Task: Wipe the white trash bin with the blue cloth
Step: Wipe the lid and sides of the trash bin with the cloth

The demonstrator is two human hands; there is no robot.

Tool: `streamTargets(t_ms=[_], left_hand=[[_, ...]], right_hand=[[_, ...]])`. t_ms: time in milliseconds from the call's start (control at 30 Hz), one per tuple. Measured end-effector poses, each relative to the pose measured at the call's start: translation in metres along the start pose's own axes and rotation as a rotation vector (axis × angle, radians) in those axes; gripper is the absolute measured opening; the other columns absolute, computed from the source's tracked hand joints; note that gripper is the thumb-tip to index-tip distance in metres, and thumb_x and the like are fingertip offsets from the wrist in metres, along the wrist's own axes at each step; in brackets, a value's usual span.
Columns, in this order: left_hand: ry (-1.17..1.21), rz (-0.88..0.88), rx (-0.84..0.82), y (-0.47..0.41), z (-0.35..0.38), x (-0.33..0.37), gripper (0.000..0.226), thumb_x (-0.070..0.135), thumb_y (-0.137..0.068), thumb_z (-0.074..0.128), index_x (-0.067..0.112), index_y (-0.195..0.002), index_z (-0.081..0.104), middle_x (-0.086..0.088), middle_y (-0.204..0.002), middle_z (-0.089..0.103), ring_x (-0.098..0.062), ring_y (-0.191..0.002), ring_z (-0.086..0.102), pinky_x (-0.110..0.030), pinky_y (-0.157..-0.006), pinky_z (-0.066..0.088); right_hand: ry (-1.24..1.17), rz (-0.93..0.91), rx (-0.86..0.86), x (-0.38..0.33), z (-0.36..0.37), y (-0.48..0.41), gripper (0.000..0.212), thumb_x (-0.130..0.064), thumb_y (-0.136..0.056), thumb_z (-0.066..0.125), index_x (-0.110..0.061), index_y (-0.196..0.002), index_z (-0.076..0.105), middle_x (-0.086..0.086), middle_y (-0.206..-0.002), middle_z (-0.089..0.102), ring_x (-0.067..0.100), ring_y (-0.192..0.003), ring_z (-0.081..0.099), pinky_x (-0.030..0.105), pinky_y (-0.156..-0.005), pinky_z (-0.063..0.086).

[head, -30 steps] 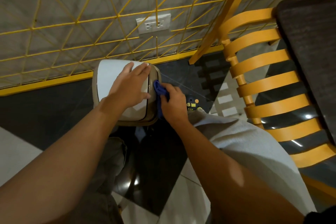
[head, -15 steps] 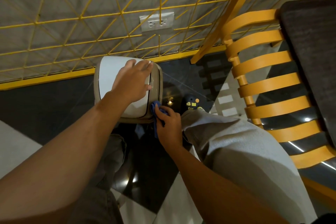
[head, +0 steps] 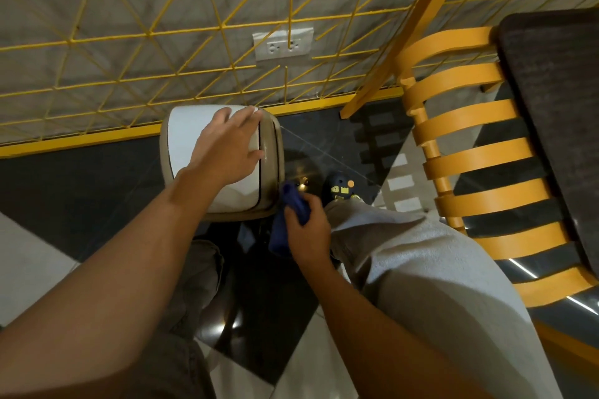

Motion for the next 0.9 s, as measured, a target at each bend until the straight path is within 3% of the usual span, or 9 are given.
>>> streamTargets(t_ms=[133,333,433,500,567,667,733,800,900], left_hand=[[0.010,-0.029,0.023,0.001,0.000,-0.009,0.067,0.033,-0.089,0.057,0.014,-0.144,0.026,-0.004,-0.152,0.028,-0.034,-0.137,0.025,-0.043,-0.107,0.032],[-0.036,-0.041,0.002,-0.006,0.002,-0.005,0.064,0.036,-0.092,0.050,0.014,-0.145,0.023,-0.004,-0.154,0.022,-0.033,-0.138,0.021,-0.041,-0.109,0.027],[0.120,-0.054,0.114,0.001,-0.007,0.004,0.049,0.026,-0.092,0.051,0.012,-0.137,0.039,-0.009,-0.149,0.031,-0.032,-0.136,0.024,-0.040,-0.110,0.024],[0.318,-0.131,0.226,0.012,-0.014,0.012,0.034,0.021,-0.091,0.050,0.010,-0.124,0.054,-0.013,-0.135,0.044,-0.030,-0.125,0.038,-0.037,-0.101,0.033],[0.572,-0.286,0.238,0.023,-0.015,0.017,0.024,0.025,-0.091,0.052,0.010,-0.106,0.063,-0.013,-0.114,0.055,-0.026,-0.103,0.052,-0.030,-0.083,0.041],[0.943,-0.460,0.028,0.038,0.003,0.031,0.024,0.032,-0.088,0.058,0.012,-0.100,0.061,-0.002,-0.095,0.059,-0.014,-0.084,0.054,-0.013,-0.060,0.040],[1.045,-0.460,-0.080,0.046,0.014,0.040,0.027,0.022,-0.087,0.060,0.007,-0.110,0.058,-0.003,-0.099,0.059,-0.011,-0.086,0.053,-0.013,-0.063,0.041],[1.000,-0.444,-0.122,0.049,0.019,0.040,0.027,0.015,-0.088,0.058,0.006,-0.113,0.058,-0.007,-0.107,0.061,-0.012,-0.089,0.053,-0.020,-0.073,0.041],[0.756,-0.375,-0.012,0.041,0.009,0.029,0.022,0.015,-0.089,0.055,0.008,-0.109,0.061,-0.010,-0.112,0.062,-0.018,-0.096,0.056,-0.026,-0.079,0.041]], right_hand=[[-0.357,0.241,0.103,-0.006,-0.014,-0.018,0.026,-0.021,-0.095,0.050,-0.017,-0.120,0.046,0.007,-0.113,0.056,0.022,-0.099,0.059,0.037,-0.084,0.052],[-0.652,0.327,-0.013,-0.028,-0.013,-0.030,0.014,-0.028,-0.096,0.048,-0.018,-0.106,0.050,0.006,-0.098,0.063,0.020,-0.082,0.064,0.033,-0.070,0.056],[-0.767,0.309,-0.085,-0.040,-0.010,-0.031,0.008,-0.023,-0.097,0.047,-0.017,-0.095,0.051,0.007,-0.091,0.064,0.020,-0.078,0.064,0.035,-0.071,0.055],[-0.823,0.308,-0.148,-0.047,-0.008,-0.031,0.008,-0.022,-0.097,0.046,-0.016,-0.094,0.052,0.009,-0.091,0.064,0.021,-0.079,0.063,0.038,-0.076,0.053],[-0.861,0.309,-0.207,-0.051,-0.005,-0.031,0.010,-0.022,-0.097,0.046,-0.014,-0.099,0.051,0.012,-0.097,0.063,0.024,-0.083,0.063,0.042,-0.081,0.052],[-0.873,0.288,-0.272,-0.052,-0.007,-0.030,0.023,-0.022,-0.096,0.047,-0.010,-0.117,0.047,0.020,-0.113,0.059,0.030,-0.093,0.061,0.045,-0.089,0.049],[-0.833,0.276,-0.305,-0.052,-0.009,-0.028,0.026,-0.020,-0.095,0.048,-0.007,-0.117,0.050,0.020,-0.111,0.062,0.029,-0.093,0.063,0.042,-0.088,0.051],[-0.766,0.268,-0.316,-0.049,-0.010,-0.028,0.014,-0.016,-0.093,0.051,-0.009,-0.105,0.057,0.014,-0.101,0.066,0.024,-0.085,0.065,0.035,-0.081,0.055],[-0.612,0.257,-0.232,-0.044,-0.014,-0.034,0.005,-0.011,-0.091,0.055,-0.013,-0.090,0.059,0.011,-0.088,0.066,0.020,-0.074,0.065,0.030,-0.069,0.056]])
Point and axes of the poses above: each hand's wrist, its own y-axis away from the middle knuckle, its own z-axis out of the palm, x = y × z, the point moved 4 cm from there along -y, towards the middle knuckle
